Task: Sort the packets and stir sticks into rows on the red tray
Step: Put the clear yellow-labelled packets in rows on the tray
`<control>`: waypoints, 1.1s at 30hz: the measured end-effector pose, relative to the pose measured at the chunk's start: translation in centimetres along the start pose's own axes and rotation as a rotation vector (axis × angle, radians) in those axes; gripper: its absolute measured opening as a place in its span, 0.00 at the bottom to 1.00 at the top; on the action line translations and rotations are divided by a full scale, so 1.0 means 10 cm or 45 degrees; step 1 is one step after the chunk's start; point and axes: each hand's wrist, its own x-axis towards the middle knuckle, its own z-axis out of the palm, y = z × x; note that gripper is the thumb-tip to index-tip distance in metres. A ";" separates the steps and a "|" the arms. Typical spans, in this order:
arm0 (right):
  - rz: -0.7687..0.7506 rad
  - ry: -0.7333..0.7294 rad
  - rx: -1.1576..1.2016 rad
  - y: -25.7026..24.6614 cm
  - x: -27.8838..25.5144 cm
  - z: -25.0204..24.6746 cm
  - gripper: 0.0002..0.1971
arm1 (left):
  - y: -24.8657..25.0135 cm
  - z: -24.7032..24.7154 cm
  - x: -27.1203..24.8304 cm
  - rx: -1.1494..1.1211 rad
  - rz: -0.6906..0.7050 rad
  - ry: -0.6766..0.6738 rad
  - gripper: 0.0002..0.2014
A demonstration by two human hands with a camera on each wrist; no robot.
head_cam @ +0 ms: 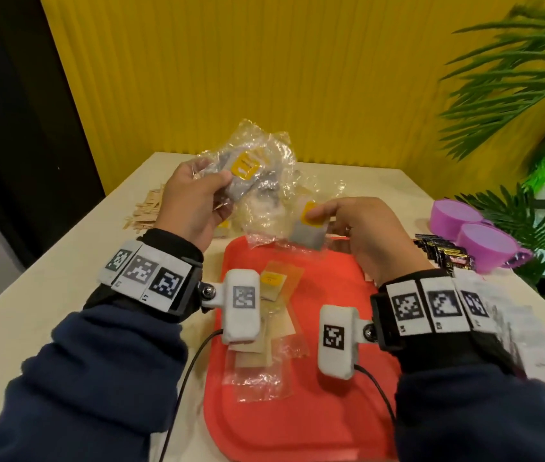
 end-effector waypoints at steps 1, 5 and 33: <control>-0.001 0.004 0.007 0.00 0.02 0.00 0.15 | 0.01 0.02 0.01 -0.039 0.005 0.010 0.11; -0.104 0.050 -0.057 0.03 0.12 -0.02 0.14 | 0.02 0.09 0.06 -0.175 0.002 0.061 0.10; -0.853 0.110 -0.590 0.15 0.22 0.19 0.17 | -0.10 0.29 -0.11 -0.857 -0.622 0.021 0.13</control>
